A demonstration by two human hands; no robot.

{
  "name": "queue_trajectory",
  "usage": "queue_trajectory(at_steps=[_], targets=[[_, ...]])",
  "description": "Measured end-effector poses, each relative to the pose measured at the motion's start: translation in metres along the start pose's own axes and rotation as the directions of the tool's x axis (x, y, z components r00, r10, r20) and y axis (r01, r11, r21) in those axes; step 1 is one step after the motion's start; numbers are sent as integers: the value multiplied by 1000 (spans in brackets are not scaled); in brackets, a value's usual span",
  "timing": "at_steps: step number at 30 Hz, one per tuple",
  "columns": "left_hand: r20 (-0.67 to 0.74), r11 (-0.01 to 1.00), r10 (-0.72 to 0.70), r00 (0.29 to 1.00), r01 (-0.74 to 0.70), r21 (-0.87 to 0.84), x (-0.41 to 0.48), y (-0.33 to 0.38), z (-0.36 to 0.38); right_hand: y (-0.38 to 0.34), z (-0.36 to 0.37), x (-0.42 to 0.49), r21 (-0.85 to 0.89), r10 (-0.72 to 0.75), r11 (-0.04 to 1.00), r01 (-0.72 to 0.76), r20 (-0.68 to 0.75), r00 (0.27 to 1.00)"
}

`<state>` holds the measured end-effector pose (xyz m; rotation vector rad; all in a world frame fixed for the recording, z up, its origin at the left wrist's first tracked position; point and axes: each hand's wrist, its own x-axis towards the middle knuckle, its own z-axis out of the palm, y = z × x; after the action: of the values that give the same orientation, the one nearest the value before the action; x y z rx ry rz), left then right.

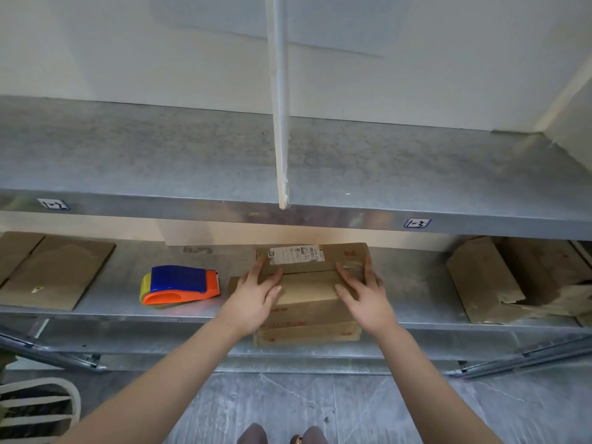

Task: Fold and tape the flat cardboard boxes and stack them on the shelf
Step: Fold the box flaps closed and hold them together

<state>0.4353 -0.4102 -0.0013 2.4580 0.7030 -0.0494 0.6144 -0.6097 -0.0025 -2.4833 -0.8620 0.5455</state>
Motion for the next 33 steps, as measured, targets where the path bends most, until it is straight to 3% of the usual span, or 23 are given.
queue_trajectory(at_steps=[3, 5, 7, 9, 11, 13, 15, 17, 21, 24, 27, 29, 31, 33], targets=[[-75, 999, 40, 996, -39, 13, 14, 2, -16, 3, -8, 3, -5, -14, 1000, 15, 50, 999], [3, 996, 45, 999, -45, -74, 30, -4, -30, 0, -6, 0, -84, 17, 996, -16, 12, 1000], [148, 988, 36, 988, -13, -153, 42, -9, -39, -6, 4, -10, -136, 71, 987, -87, -116, 991], [203, 977, 35, 979, 10, -215, 46, -10, -39, -14, 18, -28, 20, 173, 985, -173, -245, 954], [156, 964, 46, 987, -3, -266, 45, -13, -34, -20, 31, -43, 280, 307, 935, -219, -328, 893], [84, 958, 56, 995, -30, -286, 37, -14, -31, -27, 40, -50, 502, 408, 842, -197, -354, 842], [32, 956, 50, 998, -38, -289, 26, -15, -28, -32, 41, -50, 631, 443, 760, -159, -322, 837], [50, 952, 17, 999, -1, -307, 9, -17, -28, -35, 38, -47, 658, 429, 740, -138, -305, 850], [219, 940, 6, 976, 70, -335, -25, -31, -30, -36, 32, -42, 647, 369, 756, -96, -301, 879], [276, 953, 32, 960, 54, -299, -45, -49, -27, -40, 23, -30, 629, 215, 777, -28, -223, 951], [139, 942, -1, 990, 47, -334, -54, -46, -18, -49, 15, -12, 525, 98, 851, -6, -147, 984], [5, 947, -38, 999, 37, -320, -53, -29, -6, -54, 13, -5, 449, 100, 893, -5, -188, 977], [-86, 947, -75, 993, 44, -319, -51, -8, 10, -56, 12, -6, 427, 91, 904, 1, -195, 977], [-163, 938, -136, 977, 74, -338, -50, 10, 27, -56, 13, -14, 474, 39, 880, 12, -98, 994]])
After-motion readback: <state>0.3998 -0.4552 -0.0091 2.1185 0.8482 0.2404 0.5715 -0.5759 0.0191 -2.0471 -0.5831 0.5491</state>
